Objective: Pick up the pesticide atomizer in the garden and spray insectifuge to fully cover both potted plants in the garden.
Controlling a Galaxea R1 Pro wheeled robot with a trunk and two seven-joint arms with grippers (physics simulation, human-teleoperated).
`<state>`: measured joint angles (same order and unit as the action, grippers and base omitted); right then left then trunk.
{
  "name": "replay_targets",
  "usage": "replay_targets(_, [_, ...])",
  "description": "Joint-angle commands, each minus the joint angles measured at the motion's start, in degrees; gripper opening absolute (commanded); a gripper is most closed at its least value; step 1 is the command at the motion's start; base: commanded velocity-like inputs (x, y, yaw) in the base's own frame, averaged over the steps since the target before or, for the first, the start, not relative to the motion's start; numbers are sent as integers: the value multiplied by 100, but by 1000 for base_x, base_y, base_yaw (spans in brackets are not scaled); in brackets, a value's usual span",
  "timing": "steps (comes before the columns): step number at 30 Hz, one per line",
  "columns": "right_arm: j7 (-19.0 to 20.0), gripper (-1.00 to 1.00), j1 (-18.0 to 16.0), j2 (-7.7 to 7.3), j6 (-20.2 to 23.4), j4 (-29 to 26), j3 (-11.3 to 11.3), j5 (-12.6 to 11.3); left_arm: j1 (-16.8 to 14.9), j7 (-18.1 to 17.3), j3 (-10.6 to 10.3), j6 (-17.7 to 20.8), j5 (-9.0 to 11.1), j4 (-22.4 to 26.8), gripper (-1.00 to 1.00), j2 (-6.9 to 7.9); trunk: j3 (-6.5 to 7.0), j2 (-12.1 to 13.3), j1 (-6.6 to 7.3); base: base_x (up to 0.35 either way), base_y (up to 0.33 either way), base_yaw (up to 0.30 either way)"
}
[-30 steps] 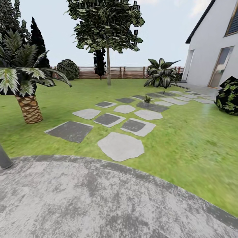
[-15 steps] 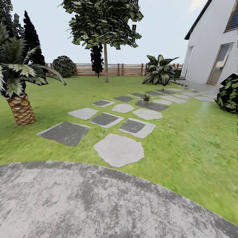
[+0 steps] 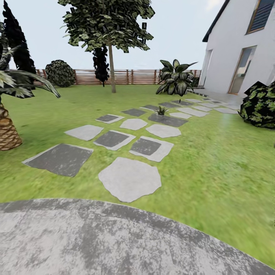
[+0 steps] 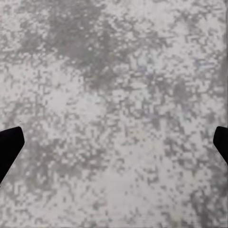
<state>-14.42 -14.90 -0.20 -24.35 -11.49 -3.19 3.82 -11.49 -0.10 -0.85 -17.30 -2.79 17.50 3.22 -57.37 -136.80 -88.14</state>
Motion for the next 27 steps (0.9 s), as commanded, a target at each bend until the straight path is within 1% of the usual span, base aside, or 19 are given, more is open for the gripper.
replay_targets(1, [-8,100,-4,3,-18,6,-32,40,-2,1,-10,-19,-29,-3,100,-3,-31,-2,-2,339,0,-159])
replay_targets(21, [-17,100,-4,3,-26,-2,-32,42,-2,1,-11,-19,-37,-7,100,-6,-205,-2,-2,339,0,-159])
replay_targets(27, [-17,100,-4,3,-27,-1,-24,44,-2,1,-11,-19,-34,-7,100,-6,-241,-2,-2,339,0,-81])
